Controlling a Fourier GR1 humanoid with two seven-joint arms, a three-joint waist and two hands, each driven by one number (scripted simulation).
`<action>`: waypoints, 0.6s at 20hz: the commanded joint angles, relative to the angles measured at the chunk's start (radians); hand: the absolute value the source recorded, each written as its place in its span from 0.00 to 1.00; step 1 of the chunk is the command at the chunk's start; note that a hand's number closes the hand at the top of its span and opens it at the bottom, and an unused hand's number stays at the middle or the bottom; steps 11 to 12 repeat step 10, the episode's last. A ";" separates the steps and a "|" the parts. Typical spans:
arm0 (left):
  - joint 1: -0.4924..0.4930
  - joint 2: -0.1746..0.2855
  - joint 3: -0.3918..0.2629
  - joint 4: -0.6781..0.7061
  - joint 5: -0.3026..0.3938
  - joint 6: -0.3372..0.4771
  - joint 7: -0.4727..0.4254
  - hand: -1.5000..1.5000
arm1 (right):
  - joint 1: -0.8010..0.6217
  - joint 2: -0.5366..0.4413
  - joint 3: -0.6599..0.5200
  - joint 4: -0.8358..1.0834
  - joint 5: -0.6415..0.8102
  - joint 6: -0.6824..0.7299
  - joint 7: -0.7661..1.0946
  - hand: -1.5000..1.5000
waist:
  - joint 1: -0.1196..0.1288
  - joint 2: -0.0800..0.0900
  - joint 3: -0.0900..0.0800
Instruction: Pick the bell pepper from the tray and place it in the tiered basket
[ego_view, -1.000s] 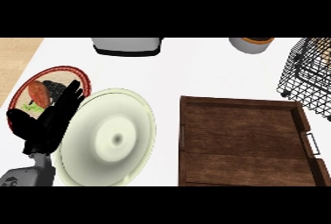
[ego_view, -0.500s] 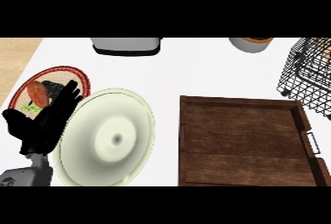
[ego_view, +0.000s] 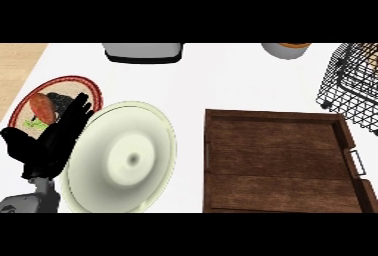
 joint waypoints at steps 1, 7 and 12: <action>-0.027 0.003 0.021 0.040 0.006 0.005 -0.002 0.50 | 0.083 -0.066 -0.045 0.012 -0.040 0.056 -0.016 0.00 | -0.014 0.002 0.002; 0.000 0.006 0.028 0.039 0.016 -0.011 -0.019 0.50 | 0.168 -0.135 -0.075 0.017 -0.065 0.136 -0.025 0.00 | -0.011 0.004 0.005; 0.034 0.008 0.015 0.006 -0.002 -0.009 -0.026 0.50 | 0.224 -0.162 -0.092 0.027 -0.079 0.184 -0.041 0.00 | -0.017 -0.002 0.008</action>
